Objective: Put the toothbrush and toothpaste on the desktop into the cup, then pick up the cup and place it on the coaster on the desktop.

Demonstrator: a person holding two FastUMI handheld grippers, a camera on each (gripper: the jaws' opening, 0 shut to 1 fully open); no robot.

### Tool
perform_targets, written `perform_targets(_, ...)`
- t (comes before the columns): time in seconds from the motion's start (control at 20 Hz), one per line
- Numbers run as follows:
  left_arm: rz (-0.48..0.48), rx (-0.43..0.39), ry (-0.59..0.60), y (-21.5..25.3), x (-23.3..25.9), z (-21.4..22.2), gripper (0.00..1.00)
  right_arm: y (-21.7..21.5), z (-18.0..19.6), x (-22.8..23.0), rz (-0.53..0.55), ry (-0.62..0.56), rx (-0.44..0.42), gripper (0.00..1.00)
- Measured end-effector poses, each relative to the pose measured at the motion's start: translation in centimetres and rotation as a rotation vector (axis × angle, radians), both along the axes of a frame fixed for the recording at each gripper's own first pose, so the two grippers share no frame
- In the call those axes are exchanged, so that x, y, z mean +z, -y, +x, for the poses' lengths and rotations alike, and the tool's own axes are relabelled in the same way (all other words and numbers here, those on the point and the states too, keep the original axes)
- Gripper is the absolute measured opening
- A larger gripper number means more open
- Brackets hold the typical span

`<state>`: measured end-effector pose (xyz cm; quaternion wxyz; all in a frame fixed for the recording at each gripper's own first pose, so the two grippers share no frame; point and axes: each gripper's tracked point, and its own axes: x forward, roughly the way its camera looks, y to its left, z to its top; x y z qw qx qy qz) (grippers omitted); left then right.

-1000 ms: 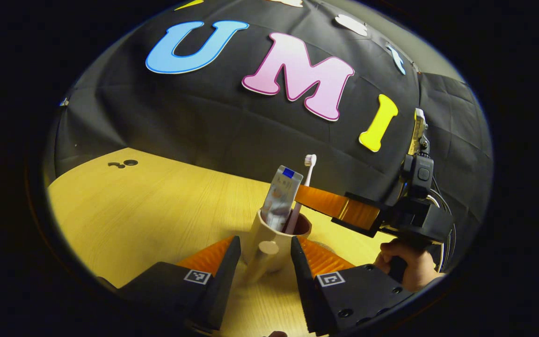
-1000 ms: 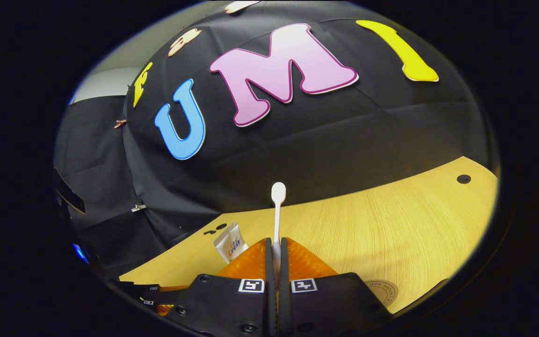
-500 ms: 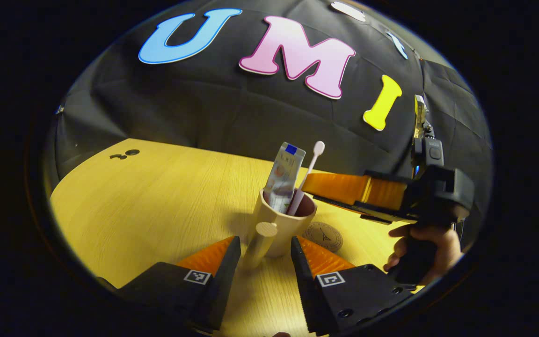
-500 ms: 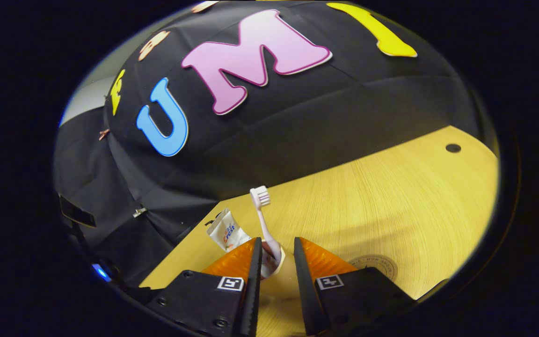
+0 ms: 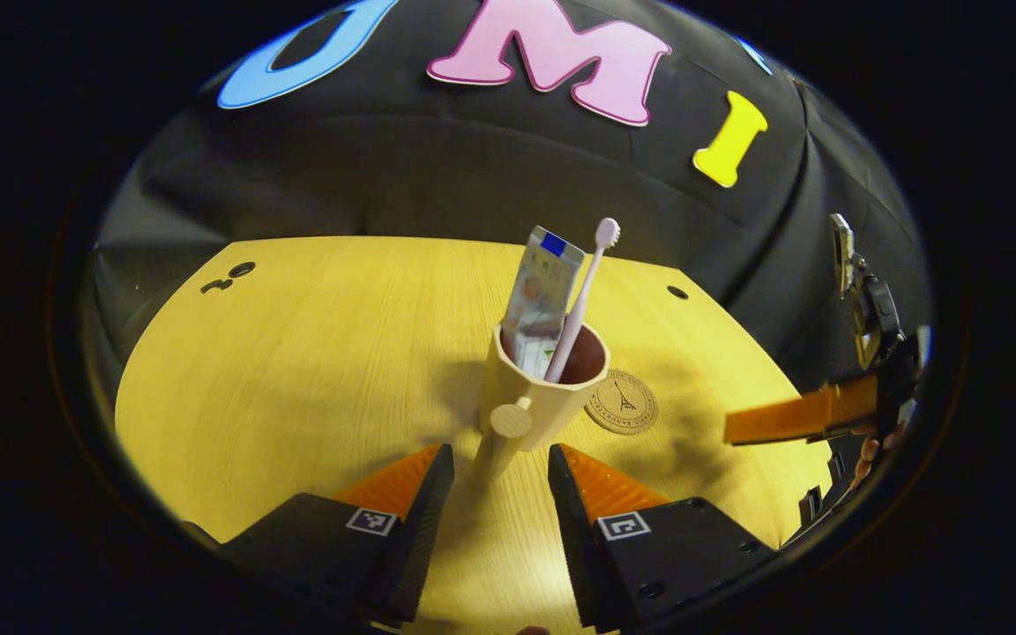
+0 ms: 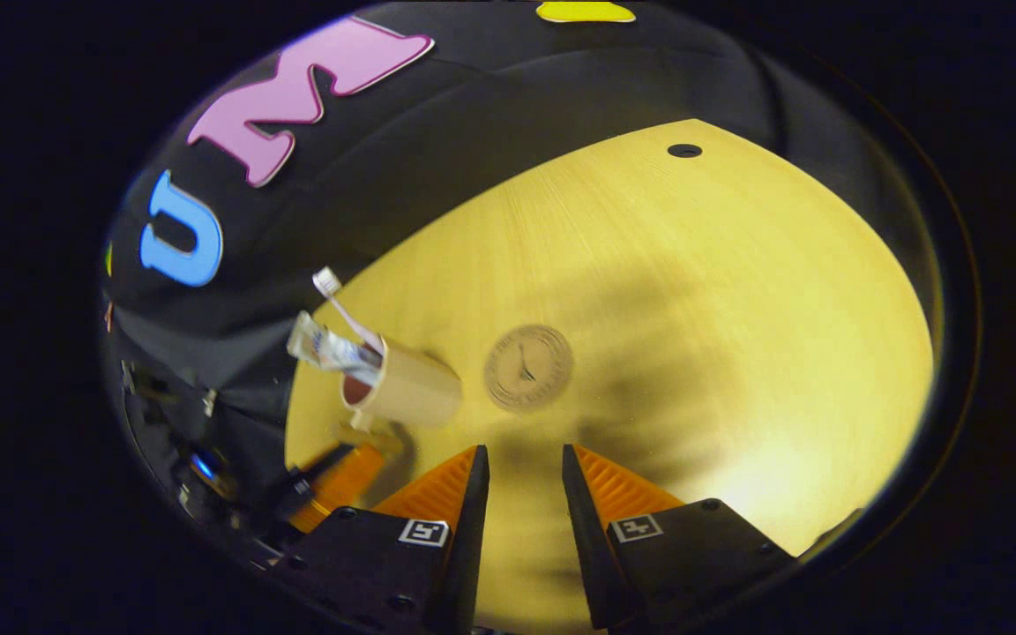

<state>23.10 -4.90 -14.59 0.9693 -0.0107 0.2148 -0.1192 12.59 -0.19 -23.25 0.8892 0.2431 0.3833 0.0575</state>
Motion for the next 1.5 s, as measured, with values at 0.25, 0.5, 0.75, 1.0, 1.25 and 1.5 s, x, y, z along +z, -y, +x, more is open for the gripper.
perform_targets(0.25,0.112,-0.03,-0.065,-0.2,-0.3,0.5,0.68,2.3,-8.0,-1.8,-0.087,-0.066,0.101,0.52)
perform_targets(0.5,0.192,-0.056,-0.116,-0.8,-0.4,0.9,0.68,3.4,-11.8,-3.4,-0.11,-0.101,0.089,0.51)
perform_targets(0.75,0.263,-0.097,-0.188,-0.4,-0.7,1.8,0.68,3.8,-11.9,-3.4,-0.101,-0.097,0.061,0.52)
perform_targets(1.0,0.32,-0.119,-0.255,0.3,-0.5,3.5,0.67,4.8,-11.3,-3.3,-0.079,-0.097,0.012,0.52)
perform_targets(1.25,0.317,-0.14,-0.327,1.2,-1.3,3.8,0.42,4.9,-11.8,-3.8,-0.067,-0.111,-0.003,0.51)
perform_targets(1.5,0.319,-0.118,-0.334,1.0,-1.3,3.8,0.24,4.7,-12.3,-4.3,-0.067,-0.125,0.002,0.52)
